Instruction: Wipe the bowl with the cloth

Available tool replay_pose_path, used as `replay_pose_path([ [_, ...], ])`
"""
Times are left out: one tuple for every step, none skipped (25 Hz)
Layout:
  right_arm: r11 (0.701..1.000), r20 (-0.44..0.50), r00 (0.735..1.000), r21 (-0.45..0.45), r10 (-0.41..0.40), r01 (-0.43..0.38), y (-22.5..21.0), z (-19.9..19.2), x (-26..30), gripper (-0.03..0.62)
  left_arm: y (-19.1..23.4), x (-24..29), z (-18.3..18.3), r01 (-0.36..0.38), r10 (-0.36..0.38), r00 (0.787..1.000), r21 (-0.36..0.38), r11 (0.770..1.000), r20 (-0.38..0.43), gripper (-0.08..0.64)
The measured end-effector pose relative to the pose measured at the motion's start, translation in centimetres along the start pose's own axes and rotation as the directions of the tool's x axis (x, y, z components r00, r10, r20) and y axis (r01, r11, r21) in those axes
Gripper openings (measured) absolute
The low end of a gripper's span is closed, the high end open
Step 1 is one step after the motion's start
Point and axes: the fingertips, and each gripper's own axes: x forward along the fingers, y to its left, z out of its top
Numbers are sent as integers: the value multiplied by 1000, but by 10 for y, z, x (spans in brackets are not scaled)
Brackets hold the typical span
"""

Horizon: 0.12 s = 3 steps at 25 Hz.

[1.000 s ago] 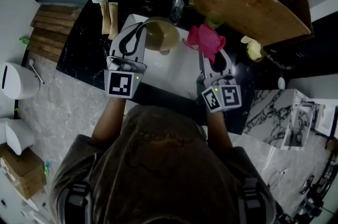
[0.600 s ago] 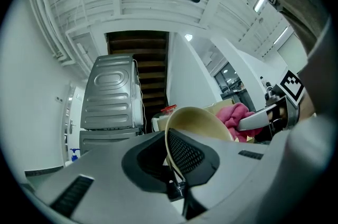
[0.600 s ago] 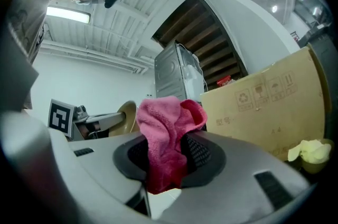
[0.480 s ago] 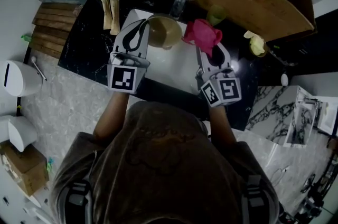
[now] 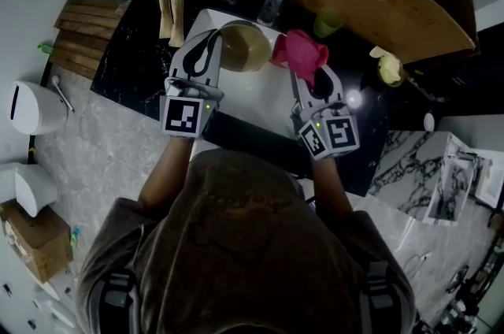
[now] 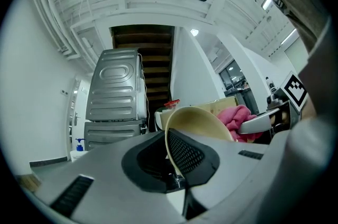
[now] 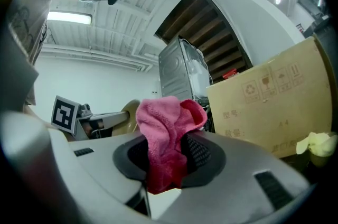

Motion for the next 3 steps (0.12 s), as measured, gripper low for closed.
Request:
replay_pose_path([
  [1000, -1, 1000, 2, -1, 1, -1, 0, 0, 112, 1, 0, 0, -5, 5, 1000, -4, 1000, 0, 18],
  [1000, -2, 1000, 4, -2, 2, -2, -1, 0, 112, 2, -1, 0, -11, 11, 1000, -8, 1000, 0, 18],
  [1000, -4, 1000, 7, -4, 4, -3, -1, 0, 112, 2, -1, -1, -16, 16, 1000, -12, 1000, 0, 18],
])
